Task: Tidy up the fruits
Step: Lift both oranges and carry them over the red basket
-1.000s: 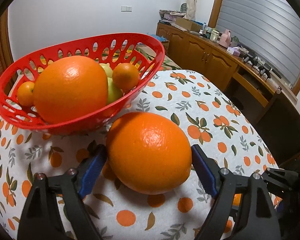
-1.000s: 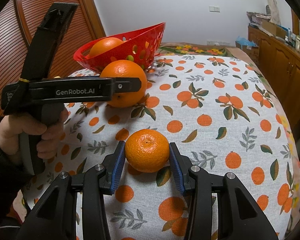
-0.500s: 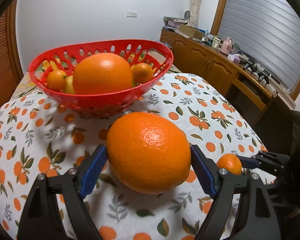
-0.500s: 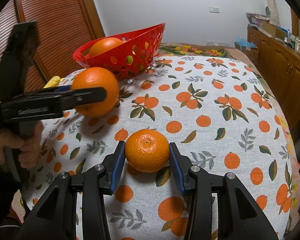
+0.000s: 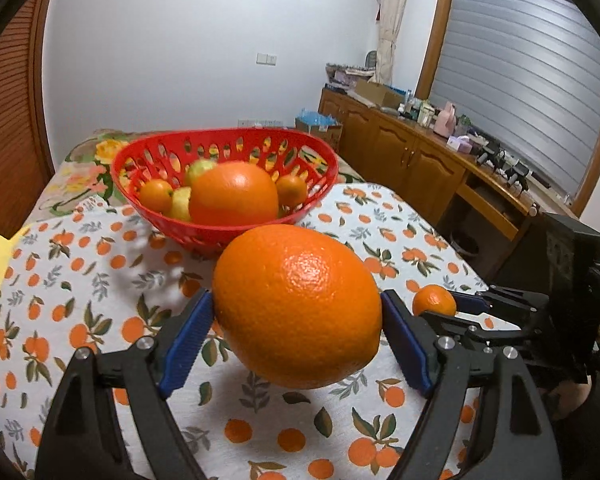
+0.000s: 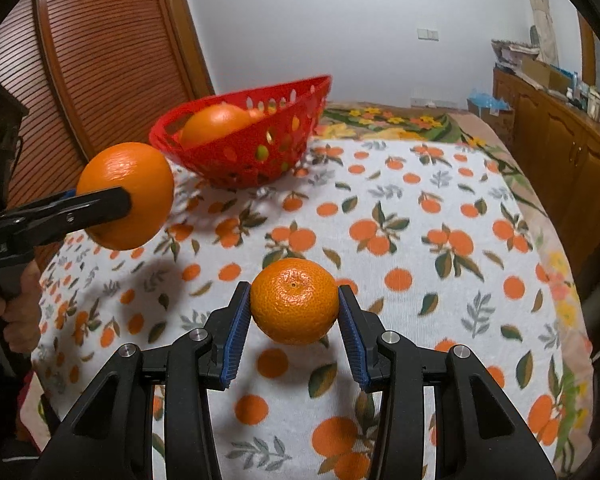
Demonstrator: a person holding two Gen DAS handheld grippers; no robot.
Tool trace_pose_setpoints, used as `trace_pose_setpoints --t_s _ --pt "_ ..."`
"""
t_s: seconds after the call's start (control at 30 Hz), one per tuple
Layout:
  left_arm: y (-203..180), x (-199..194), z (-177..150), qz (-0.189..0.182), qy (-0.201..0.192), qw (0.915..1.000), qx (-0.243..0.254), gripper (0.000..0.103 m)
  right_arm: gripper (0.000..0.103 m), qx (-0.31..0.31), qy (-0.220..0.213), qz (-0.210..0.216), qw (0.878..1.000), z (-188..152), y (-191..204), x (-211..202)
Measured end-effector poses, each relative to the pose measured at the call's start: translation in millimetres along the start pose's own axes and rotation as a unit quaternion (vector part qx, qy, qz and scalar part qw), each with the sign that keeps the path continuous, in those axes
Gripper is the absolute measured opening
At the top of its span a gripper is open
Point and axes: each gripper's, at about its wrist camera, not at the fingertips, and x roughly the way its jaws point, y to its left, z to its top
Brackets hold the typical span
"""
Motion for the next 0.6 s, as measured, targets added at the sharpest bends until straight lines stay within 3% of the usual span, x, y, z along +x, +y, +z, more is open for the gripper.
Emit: trace_pose_setpoints --t_s 0.6 --pt "20 -25 36 0.022 -0.044 0.9988 0.004 0.082 0.043 -0.046 -0.057 0.022 0.997 75 27 -6"
